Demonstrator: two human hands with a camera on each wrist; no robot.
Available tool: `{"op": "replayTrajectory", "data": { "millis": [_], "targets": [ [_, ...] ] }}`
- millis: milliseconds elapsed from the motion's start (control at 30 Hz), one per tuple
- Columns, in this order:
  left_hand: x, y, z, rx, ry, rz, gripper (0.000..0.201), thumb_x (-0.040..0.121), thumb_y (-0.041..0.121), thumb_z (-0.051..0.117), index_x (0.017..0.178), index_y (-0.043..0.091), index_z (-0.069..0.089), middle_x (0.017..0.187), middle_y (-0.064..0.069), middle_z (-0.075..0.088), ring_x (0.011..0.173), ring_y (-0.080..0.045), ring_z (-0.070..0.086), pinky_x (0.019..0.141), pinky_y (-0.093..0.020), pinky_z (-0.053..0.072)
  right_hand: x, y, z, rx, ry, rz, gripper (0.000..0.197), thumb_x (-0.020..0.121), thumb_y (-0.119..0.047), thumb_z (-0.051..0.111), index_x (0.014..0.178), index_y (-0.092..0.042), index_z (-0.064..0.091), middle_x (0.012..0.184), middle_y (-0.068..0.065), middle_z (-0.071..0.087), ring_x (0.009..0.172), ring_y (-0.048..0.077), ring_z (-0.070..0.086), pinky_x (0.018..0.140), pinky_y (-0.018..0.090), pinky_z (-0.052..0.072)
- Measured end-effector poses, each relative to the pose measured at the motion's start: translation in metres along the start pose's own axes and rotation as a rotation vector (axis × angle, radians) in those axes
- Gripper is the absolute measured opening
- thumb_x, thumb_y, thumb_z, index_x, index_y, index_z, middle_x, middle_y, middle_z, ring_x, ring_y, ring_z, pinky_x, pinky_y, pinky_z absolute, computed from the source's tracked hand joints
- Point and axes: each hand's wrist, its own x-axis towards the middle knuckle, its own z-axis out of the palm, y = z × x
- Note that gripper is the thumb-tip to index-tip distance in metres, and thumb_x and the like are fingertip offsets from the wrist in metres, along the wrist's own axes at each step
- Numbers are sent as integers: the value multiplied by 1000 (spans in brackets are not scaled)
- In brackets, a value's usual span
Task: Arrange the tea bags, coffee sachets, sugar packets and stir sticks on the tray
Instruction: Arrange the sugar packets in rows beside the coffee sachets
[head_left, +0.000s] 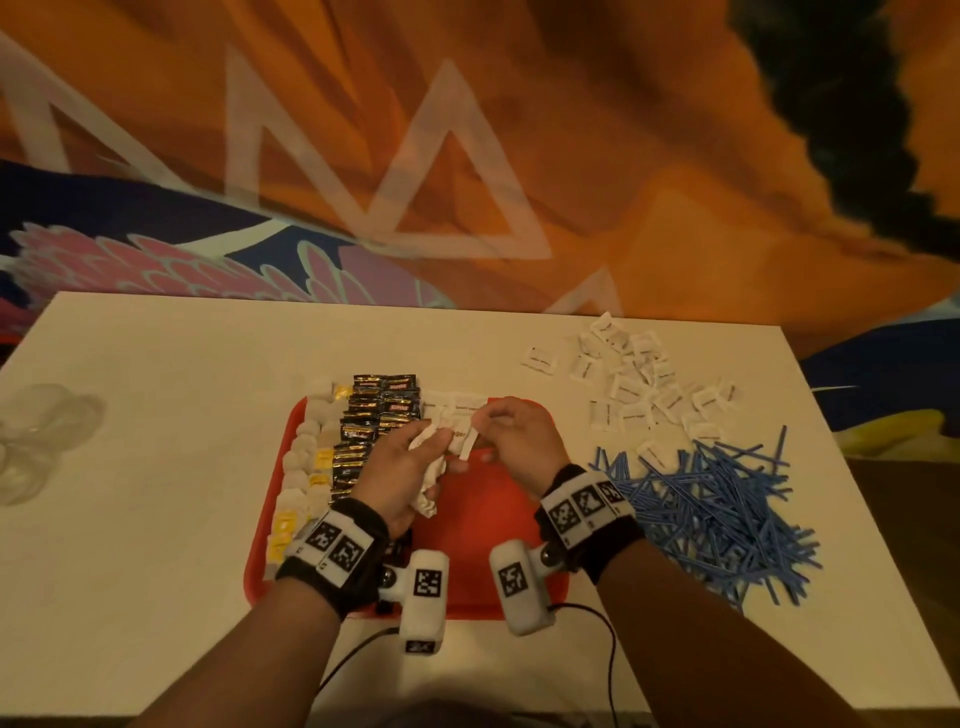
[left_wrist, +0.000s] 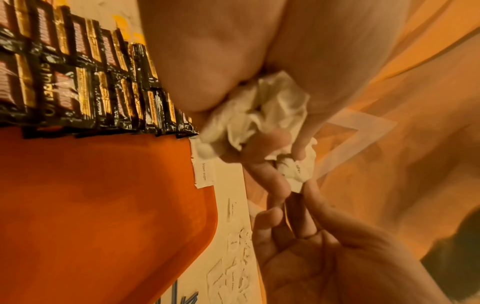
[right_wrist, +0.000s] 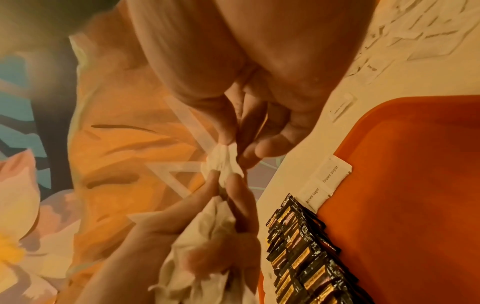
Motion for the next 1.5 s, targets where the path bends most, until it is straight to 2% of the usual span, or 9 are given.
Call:
{"op": "replayTrajectory", "data": {
  "millis": [133,233,367,500,633,867,1100,1267,1500],
  "targets": [
    [2,-3,-2,47,84,34,23,93,20,68,110,4,68,71,-9,67,49,-13,53,38,-21,36,-6,-1,0,45,-10,2,8,91,-13,67,85,-15,61,86,9,69,64,16,62,60,29,52],
    [0,-2,-2,46,78,48,19,91,22,70,100,6,72,69,-11,63,47,-15,47,39,-22,34,-9,2,-1,53,-75,21,21,80,-10,79,96,-11,65,84,10,70,64,17,62,61,28,52],
    [0,-3,-5,29,128,73,30,86,30,76,105,8,70,67,-8,65,47,-16,50,39,-22,36,-11,1,-5,37,-101,54,28,77,-6,80,101,-3,66,84,14,69,59,14,60,54,24,49],
    [-2,-3,-6,74,157,161,23,85,30,76,101,14,74,66,-8,66,46,-19,48,41,-22,37,-14,-2,-5,133,-147,91,12,86,-9,72,95,-4,67,78,9,68,57,11,62,52,22,46],
    [-2,-1,-5,71,158,174,18,86,25,76,100,14,74,66,-7,67,40,-15,47,37,-20,36,-15,0,-1,305,-84,180,25,93,-21,65,106,0,67,88,10,70,63,14,60,52,25,44],
    [2,-7,-7,88,143,166,15,88,23,75,97,12,72,74,-16,63,47,-20,45,41,-22,35,-18,2,7,490,-121,270,17,101,-21,50,101,-13,65,88,6,70,69,16,62,51,26,41],
    [11,-5,-19,68,235,127,19,89,31,74,97,14,72,66,-6,62,45,-16,47,43,-24,36,-8,18,7,115,-114,106,8,84,-11,75,82,-14,68,72,1,69,61,11,60,52,22,42],
    [16,-4,-28,105,315,104,16,92,36,69,92,21,74,57,2,61,43,-14,46,42,-24,36,4,29,15,54,-63,116,20,79,-14,80,94,-3,71,74,6,73,59,9,63,53,21,45],
    [19,-4,-70,55,353,14,12,97,24,63,103,16,71,75,-1,66,62,-12,57,44,-24,35,54,56,15,-169,26,186,9,87,-21,73,92,-23,66,74,0,72,68,9,65,77,35,56]
  ]
}}
